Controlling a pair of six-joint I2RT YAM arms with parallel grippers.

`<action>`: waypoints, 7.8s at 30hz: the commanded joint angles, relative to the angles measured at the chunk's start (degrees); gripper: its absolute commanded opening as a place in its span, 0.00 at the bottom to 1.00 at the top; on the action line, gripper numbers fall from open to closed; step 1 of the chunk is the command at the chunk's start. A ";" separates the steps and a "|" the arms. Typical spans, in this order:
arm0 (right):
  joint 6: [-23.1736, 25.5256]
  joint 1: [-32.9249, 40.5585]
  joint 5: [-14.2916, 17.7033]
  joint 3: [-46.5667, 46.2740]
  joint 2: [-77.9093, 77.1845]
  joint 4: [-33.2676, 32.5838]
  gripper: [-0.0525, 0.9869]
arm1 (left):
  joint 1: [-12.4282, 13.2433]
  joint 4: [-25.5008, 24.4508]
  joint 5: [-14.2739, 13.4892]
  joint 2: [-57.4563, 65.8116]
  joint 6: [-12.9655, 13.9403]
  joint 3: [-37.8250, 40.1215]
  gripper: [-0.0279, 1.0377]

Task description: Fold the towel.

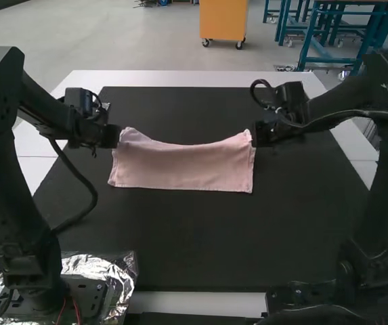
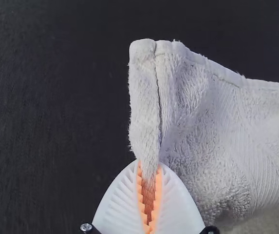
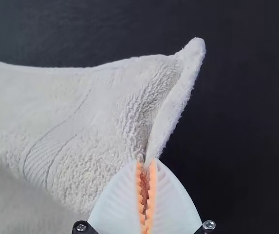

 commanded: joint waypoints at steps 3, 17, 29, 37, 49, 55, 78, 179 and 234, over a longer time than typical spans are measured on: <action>1.74 -1.01 -0.81 -3.10 -5.15 -0.39 0.02 | 0.64 -0.51 -0.47 -4.57 0.81 -2.35 0.05; 4.46 -0.48 -2.13 -13.12 -9.63 -1.89 0.02 | 1.61 -2.70 -0.47 -10.02 0.55 -10.08 0.05; 4.90 1.01 -1.86 -19.18 -6.99 -0.39 0.03 | 1.17 8.37 -2.49 -11.07 0.37 -23.62 0.05; 5.52 1.10 -1.34 -16.46 -6.73 -3.12 0.79 | 1.52 10.31 -2.23 -11.33 -0.59 -25.02 0.92; 5.52 2.15 0.51 -12.42 -9.01 -4.00 0.92 | 1.61 8.90 -2.23 -15.82 -4.99 -19.22 0.94; 5.34 2.59 0.51 -13.12 -5.15 -2.06 0.92 | 1.61 8.37 -2.23 -15.90 -5.51 -18.17 0.94; 2.00 6.28 0.33 -16.46 5.14 6.64 0.03 | 1.61 7.40 -2.23 -15.90 -6.13 -17.99 0.94; 12.46 26.41 -9.42 7.01 25.53 29.40 0.03 | 5.83 13.64 -19.80 -16.08 -3.58 -15.09 0.93; 11.84 -3.82 -0.63 -10.04 -82.76 -24.30 0.93 | -3.84 -20.02 -2.93 -90.44 -13.25 -10.87 0.93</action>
